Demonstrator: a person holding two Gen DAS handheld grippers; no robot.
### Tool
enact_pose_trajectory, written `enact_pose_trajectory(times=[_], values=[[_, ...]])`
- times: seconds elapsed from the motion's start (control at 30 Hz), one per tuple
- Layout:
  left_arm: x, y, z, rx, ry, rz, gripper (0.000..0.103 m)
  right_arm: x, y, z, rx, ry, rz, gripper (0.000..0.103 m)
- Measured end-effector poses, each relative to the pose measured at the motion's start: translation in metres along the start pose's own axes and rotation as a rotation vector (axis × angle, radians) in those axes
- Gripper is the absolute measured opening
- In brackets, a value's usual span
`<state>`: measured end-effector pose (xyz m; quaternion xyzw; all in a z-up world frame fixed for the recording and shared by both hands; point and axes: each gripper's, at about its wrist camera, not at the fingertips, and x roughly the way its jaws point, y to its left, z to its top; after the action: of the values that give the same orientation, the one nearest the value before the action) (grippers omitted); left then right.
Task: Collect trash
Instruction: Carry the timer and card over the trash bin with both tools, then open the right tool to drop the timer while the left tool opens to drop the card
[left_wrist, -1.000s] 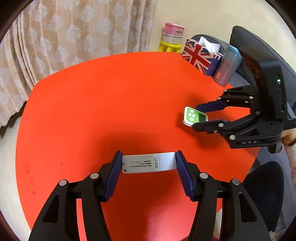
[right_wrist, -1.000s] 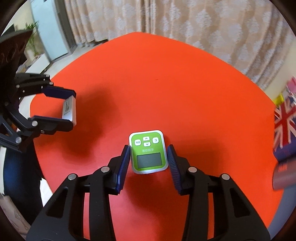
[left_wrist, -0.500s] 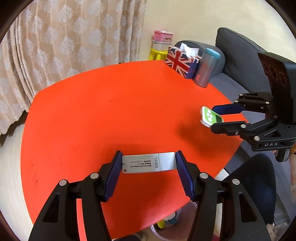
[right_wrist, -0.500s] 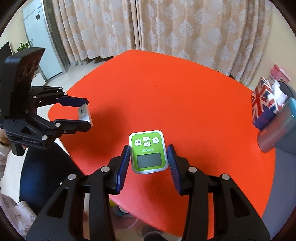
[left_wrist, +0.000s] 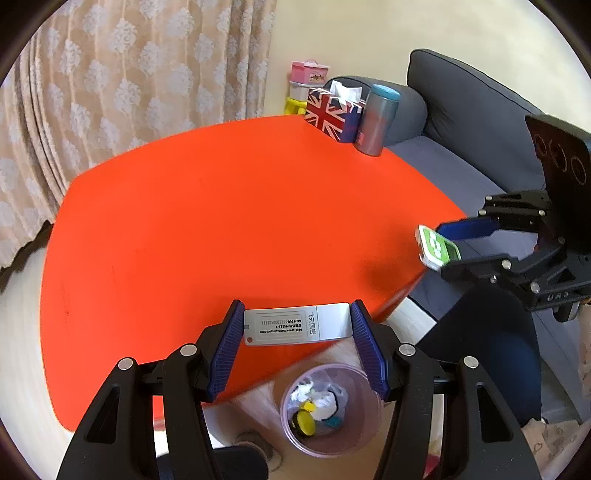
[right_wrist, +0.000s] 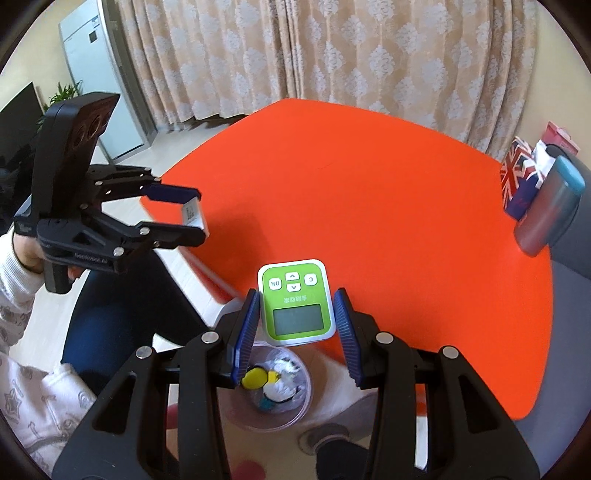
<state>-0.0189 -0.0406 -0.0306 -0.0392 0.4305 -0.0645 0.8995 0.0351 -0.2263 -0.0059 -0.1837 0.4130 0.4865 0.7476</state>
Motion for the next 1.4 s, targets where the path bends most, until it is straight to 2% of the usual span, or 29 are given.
enact_pose_trajectory(times=[0.3, 0.73, 0.8, 1.0, 1.17, 1.4], values=[[-0.006, -0.010, -0.026, -0.012, 0.007, -0.017, 0.057, 0.009, 0.027, -0.032, -0.010, 0.041, 0.080, 0.041], [-0.017, -0.018, -0.042, -0.002, 0.013, -0.052, 0.057, 0.010, 0.038, -0.044, -0.021, 0.054, 0.131, 0.043], [-0.018, -0.018, -0.043, -0.001, 0.013, -0.054, 0.057, 0.009, 0.038, -0.044, -0.019, 0.049, 0.134, 0.057], [-0.019, -0.020, -0.044, 0.005, 0.019, -0.065, 0.057, 0.005, 0.034, -0.043, 0.009, 0.024, 0.119, 0.076], [-0.018, -0.023, -0.045, 0.012, 0.027, -0.074, 0.057, 0.002, 0.029, -0.040, 0.029, 0.014, 0.087, 0.087], [-0.015, -0.030, -0.043, 0.025, 0.035, -0.086, 0.057, 0.001, 0.024, -0.041, 0.063, 0.009, 0.061, 0.095]])
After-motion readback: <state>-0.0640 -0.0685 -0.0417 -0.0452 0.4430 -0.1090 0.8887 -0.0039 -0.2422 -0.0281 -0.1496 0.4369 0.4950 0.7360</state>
